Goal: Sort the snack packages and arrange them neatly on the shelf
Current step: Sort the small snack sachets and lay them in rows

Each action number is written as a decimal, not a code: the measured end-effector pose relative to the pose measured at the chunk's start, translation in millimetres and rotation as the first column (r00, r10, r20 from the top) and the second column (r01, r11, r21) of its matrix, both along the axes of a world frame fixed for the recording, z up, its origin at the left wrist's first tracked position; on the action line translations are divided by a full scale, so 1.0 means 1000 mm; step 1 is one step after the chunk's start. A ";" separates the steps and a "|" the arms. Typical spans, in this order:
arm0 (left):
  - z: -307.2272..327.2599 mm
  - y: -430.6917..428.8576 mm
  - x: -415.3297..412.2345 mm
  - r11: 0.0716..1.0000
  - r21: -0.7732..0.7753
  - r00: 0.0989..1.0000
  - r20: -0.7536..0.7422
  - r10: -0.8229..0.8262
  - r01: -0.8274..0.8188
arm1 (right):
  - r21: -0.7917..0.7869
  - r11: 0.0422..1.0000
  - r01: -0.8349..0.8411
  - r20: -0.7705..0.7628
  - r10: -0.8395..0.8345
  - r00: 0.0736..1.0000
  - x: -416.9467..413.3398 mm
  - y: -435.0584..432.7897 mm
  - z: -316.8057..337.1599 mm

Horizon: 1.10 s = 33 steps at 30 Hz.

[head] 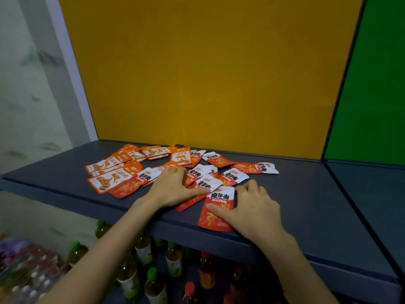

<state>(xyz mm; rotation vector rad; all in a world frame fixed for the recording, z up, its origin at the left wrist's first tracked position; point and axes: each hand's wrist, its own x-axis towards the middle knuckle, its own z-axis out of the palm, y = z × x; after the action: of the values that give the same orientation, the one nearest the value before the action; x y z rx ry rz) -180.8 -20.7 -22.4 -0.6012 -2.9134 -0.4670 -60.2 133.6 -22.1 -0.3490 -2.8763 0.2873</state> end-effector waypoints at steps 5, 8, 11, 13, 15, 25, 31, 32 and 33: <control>0.004 0.000 -0.011 1.000 -0.019 0.996 0.087 -0.022 0.024 | -0.078 0.996 0.046 -0.018 -0.047 0.999 0.002 0.000 0.001; 0.007 0.000 -0.012 0.994 -0.097 0.993 0.110 -0.046 0.057 | -0.097 0.991 0.096 -0.021 -0.098 0.995 0.003 -0.006 0.002; 0.012 0.000 -0.016 0.992 -0.104 0.988 0.145 -0.059 0.074 | -0.084 0.985 0.149 -0.012 -0.151 0.988 0.004 -0.013 0.004; 0.016 -0.001 -0.019 0.993 -0.077 0.982 0.176 -0.072 0.087 | -0.109 0.975 0.192 0.005 -0.193 0.981 0.005 -0.016 0.006; 0.019 -0.002 -0.022 0.994 -0.034 0.973 0.208 -0.095 0.104 | -0.147 0.960 0.238 0.030 -0.236 0.971 0.005 -0.017 0.008; 0.028 -0.002 -0.036 0.975 0.209 0.840 0.513 -0.174 0.074 | -0.321 0.891 0.322 0.118 -0.299 0.947 0.001 -0.003 0.017; 0.023 -0.005 -0.037 0.948 0.309 0.848 0.482 -0.221 0.072 | -0.517 0.812 0.272 0.026 -0.303 0.953 -0.003 0.006 0.014; 0.022 -0.006 -0.038 0.935 0.350 0.847 0.477 -0.235 0.062 | -0.563 0.785 0.257 -0.036 -0.334 0.942 -0.003 0.007 0.013; 0.022 -0.008 -0.039 0.916 0.398 0.844 0.476 -0.249 0.046 | -0.611 0.754 0.241 -0.084 -0.365 0.927 -0.005 0.008 0.012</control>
<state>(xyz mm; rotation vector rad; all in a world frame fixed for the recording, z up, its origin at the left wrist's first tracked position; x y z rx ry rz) -220.1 -28.8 -0.3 -0.7409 -3.1210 -1.3690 -65.4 141.9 -10.5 -0.8366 -2.4045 1.0984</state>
